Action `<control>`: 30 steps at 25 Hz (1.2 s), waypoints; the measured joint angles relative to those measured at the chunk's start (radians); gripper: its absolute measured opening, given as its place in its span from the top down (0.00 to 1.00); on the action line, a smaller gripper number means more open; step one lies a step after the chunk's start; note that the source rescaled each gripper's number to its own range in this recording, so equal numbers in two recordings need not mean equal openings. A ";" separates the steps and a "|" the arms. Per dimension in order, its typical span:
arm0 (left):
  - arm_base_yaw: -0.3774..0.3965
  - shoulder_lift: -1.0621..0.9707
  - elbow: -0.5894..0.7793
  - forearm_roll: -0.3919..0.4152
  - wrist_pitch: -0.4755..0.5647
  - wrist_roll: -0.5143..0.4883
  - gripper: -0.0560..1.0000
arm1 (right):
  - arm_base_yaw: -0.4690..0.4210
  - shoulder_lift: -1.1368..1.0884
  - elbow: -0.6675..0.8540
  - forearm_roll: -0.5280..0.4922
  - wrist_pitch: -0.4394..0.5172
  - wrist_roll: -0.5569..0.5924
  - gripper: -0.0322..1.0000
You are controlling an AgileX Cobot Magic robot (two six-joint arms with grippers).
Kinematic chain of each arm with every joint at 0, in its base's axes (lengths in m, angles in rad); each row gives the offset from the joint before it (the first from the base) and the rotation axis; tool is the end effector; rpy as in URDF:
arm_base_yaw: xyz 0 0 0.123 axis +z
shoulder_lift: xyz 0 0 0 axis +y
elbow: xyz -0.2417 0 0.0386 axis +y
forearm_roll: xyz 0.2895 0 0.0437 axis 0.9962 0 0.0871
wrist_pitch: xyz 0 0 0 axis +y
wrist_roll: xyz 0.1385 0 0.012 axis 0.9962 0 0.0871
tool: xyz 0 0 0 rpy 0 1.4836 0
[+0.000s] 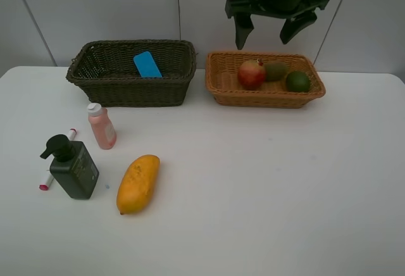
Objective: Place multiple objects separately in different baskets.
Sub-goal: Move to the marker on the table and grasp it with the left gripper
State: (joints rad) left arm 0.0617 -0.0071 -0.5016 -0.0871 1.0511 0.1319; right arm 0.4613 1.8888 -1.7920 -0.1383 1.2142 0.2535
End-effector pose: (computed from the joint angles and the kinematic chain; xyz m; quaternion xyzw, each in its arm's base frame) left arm 0.1146 -0.0034 0.2782 0.0314 0.8470 0.0078 0.5305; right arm 0.4126 0.1850 0.2265 -0.1144 0.9760 -0.0034 0.1851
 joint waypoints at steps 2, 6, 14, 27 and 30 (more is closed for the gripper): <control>0.000 0.000 0.000 0.000 0.000 0.000 0.00 | 0.000 -0.045 0.042 0.019 0.003 -0.029 0.00; 0.000 0.000 0.000 0.000 0.000 0.000 0.00 | 0.000 -0.171 0.180 0.029 -0.027 -0.093 0.00; 0.000 0.000 0.000 0.000 0.000 0.000 0.00 | 0.000 -0.524 0.498 0.036 -0.121 -0.166 0.00; 0.000 0.000 0.000 0.000 0.000 0.000 0.00 | 0.000 -1.175 0.917 0.125 -0.084 -0.166 0.00; 0.000 0.000 0.000 0.000 0.000 0.000 0.00 | 0.000 -1.335 1.009 0.132 -0.080 -0.162 0.00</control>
State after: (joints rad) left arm 0.0617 -0.0071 -0.5016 -0.0871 1.0511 0.1319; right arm 0.4613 0.5535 -0.7828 -0.0061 1.1338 0.0912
